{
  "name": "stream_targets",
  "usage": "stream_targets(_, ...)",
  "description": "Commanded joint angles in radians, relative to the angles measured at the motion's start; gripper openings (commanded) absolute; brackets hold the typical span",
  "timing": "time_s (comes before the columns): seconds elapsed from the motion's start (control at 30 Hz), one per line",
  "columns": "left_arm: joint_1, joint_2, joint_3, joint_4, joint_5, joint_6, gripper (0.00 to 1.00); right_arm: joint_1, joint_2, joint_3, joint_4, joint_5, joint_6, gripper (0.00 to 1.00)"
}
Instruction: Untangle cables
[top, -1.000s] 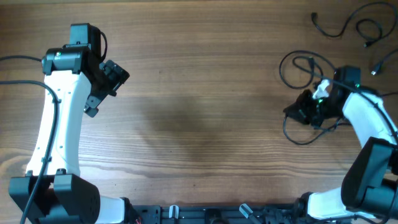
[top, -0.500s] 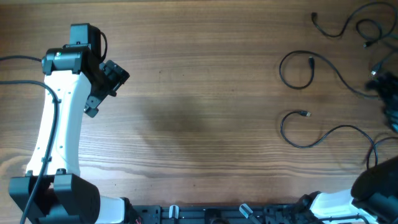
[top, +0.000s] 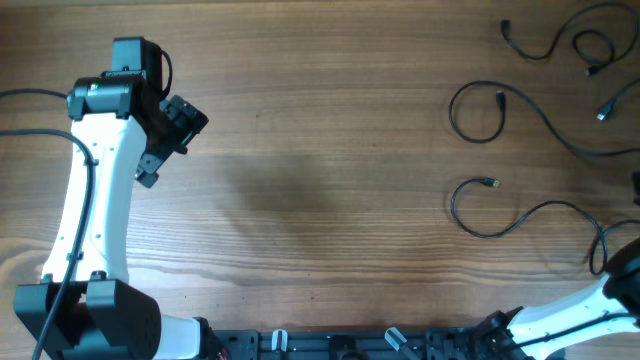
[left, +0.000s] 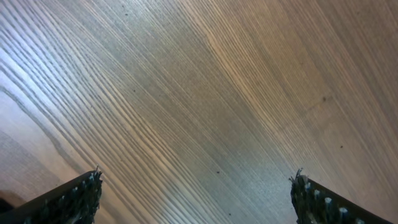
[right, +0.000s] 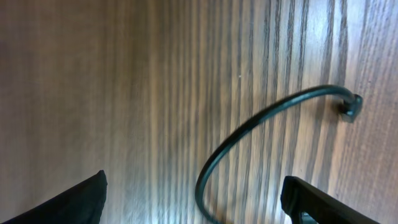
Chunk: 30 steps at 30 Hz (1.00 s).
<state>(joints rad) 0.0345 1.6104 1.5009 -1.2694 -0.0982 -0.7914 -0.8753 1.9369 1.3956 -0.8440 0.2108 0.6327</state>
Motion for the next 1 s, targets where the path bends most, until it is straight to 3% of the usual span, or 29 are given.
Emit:
stream_targets(0.0, -0.005, 0.008, 0.004, 0.010, 0.004, 0.002, 1.00, -0.033, 0.071, -0.010, 0.021, 0.033, 0.024, 0.86)
stream_targets(0.07, -0.005, 0.008, 0.004, 0.016, 0.004, 0.002, 1.00, -0.040, 0.104, -0.010, 0.050, 0.032, 0.022, 0.70)
stream_targets(0.1, -0.005, 0.008, 0.004, 0.021, 0.004, 0.002, 1.00, -0.040, 0.112, -0.010, 0.076, 0.036, 0.022, 0.55)
stream_targets(0.17, -0.005, 0.008, 0.004, 0.024, 0.004, 0.002, 1.00, -0.040, 0.112, -0.010, 0.110, 0.036, 0.022, 0.42)
stream_targets(0.2, -0.005, 0.008, 0.004, 0.024, 0.004, 0.002, 1.00, -0.040, 0.112, -0.010, 0.134, 0.036, 0.021, 0.26)
stream_targets(0.3, -0.005, 0.008, 0.004, 0.024, 0.004, 0.002, 1.00, -0.040, 0.111, 0.036, 0.154, 0.031, -0.010, 0.04)
stream_targets(0.43, -0.005, 0.008, 0.004, 0.024, 0.004, 0.001, 1.00, -0.040, 0.095, 0.180, 0.113, 0.012, -0.082, 0.04)
stream_targets(0.53, -0.005, 0.008, 0.004, 0.024, 0.004, 0.001, 1.00, -0.039, 0.094, 0.184, 0.117, -0.063, -0.082, 0.04)
stream_targets(0.57, -0.005, 0.008, 0.004, 0.024, 0.004, 0.001, 1.00, -0.035, 0.094, 0.184, 0.122, -0.079, -0.080, 0.06)
stream_targets(0.6, -0.005, 0.008, 0.004, 0.024, 0.004, 0.001, 1.00, -0.031, 0.094, 0.184, 0.124, -0.090, -0.080, 0.18)
stream_targets(0.63, -0.005, 0.008, 0.004, 0.024, 0.004, 0.002, 1.00, -0.025, 0.094, 0.184, 0.124, -0.103, -0.084, 0.70)
stream_targets(0.67, -0.005, 0.008, 0.004, 0.024, 0.004, 0.001, 1.00, -0.020, 0.094, 0.185, 0.119, -0.106, -0.111, 1.00)
stream_targets(0.83, -0.005, 0.008, 0.004, 0.024, 0.004, 0.002, 1.00, -0.019, 0.034, 0.278, -0.042, -0.192, -0.071, 1.00)
stream_targets(0.97, -0.005, 0.008, 0.004, 0.024, 0.004, 0.002, 1.00, -0.019, -0.181, 0.291, -0.225, -0.303, -0.050, 1.00)
